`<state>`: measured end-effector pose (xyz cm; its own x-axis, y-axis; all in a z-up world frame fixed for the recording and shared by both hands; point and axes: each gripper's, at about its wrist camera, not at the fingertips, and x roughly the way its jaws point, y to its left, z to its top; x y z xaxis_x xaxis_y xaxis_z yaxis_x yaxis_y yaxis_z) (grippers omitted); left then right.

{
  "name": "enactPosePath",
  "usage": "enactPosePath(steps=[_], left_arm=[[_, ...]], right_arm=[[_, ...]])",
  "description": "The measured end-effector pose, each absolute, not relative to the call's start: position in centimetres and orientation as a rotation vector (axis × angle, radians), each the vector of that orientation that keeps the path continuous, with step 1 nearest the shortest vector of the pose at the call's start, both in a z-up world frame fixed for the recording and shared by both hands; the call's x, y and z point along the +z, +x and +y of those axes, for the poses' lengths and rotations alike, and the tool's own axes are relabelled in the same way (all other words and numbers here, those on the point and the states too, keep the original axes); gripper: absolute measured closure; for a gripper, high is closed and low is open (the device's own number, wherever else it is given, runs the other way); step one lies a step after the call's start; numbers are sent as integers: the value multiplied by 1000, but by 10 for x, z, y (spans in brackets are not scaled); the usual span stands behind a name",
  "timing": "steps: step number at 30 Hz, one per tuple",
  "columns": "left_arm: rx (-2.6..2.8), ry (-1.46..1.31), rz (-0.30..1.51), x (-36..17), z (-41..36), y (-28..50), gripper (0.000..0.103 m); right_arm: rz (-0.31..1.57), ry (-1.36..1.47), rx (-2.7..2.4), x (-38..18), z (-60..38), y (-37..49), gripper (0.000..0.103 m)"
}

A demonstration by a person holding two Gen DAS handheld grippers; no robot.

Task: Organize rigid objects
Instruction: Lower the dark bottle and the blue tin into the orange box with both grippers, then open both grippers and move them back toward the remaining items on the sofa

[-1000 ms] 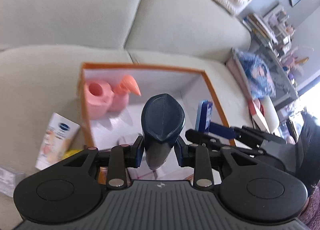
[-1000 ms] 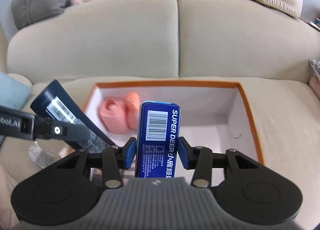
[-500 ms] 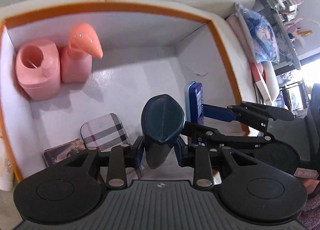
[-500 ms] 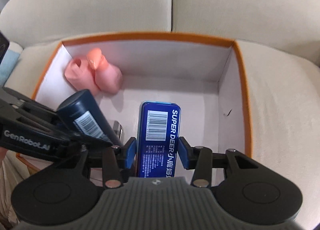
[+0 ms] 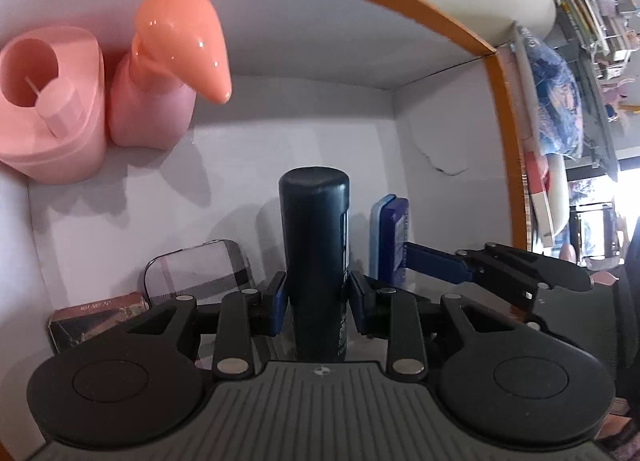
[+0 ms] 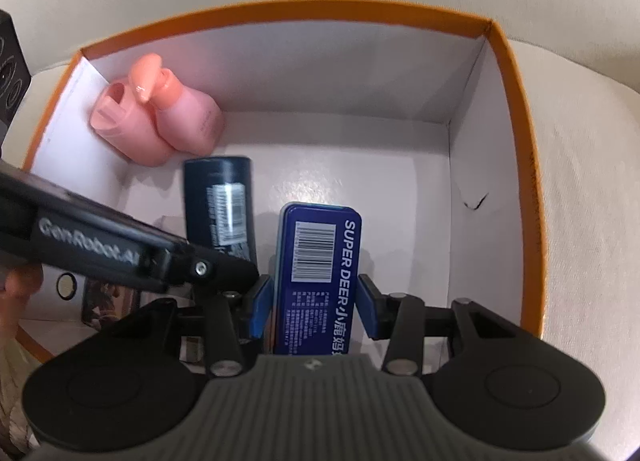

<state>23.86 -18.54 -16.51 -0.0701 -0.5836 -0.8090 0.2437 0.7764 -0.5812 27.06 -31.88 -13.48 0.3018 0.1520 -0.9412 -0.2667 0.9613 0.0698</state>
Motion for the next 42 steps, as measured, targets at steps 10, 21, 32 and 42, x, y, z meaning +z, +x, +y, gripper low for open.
enactPosePath(steps=[10, 21, 32, 42], left_arm=[[-638, -280, 1506, -173, -189, 235, 67], [-623, -266, 1468, -161, -185, 232, 59], [-580, -309, 1480, -168, -182, 228, 75], [-437, -619, 1582, -188, -167, 227, 74]], right_arm=[[1302, -28, 270, -148, -321, 273, 57], [1347, 23, 256, -149, -324, 278, 56], [1370, 15, 243, -153, -326, 278, 65], [1391, 8, 241, -157, -330, 282, 68]])
